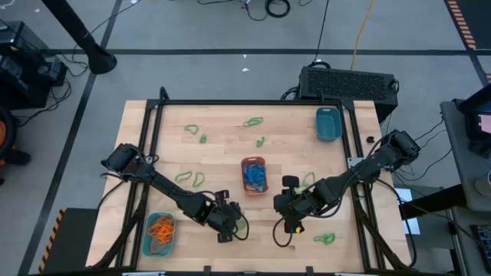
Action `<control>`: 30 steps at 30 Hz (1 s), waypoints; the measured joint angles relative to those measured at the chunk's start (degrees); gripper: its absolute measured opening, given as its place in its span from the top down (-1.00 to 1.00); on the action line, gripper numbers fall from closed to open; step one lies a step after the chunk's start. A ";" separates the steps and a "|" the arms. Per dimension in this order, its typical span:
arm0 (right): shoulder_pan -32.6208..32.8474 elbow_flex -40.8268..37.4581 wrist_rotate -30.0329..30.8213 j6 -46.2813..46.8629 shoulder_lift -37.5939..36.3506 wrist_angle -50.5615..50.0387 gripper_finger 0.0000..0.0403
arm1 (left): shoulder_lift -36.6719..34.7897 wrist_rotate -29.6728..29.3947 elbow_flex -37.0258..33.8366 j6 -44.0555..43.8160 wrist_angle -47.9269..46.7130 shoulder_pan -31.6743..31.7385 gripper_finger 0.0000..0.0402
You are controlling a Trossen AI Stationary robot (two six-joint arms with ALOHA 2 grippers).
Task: Sort rubber bands into baskets
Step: Put the green rubber band into the blue bin
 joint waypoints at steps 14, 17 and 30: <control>-0.26 0.00 -0.06 -16.38 0.26 26.55 0.33 | -6.67 -12.37 0.29 7.89 6.31 -1.09 0.99; -0.26 -0.02 -0.05 -16.36 0.26 28.75 0.33 | -6.65 -14.31 0.29 9.39 7.57 -0.99 0.99; -1.18 -1.66 8.61 -14.41 0.28 29.50 0.33 | -6.65 -21.14 0.29 14.67 15.99 -0.82 0.99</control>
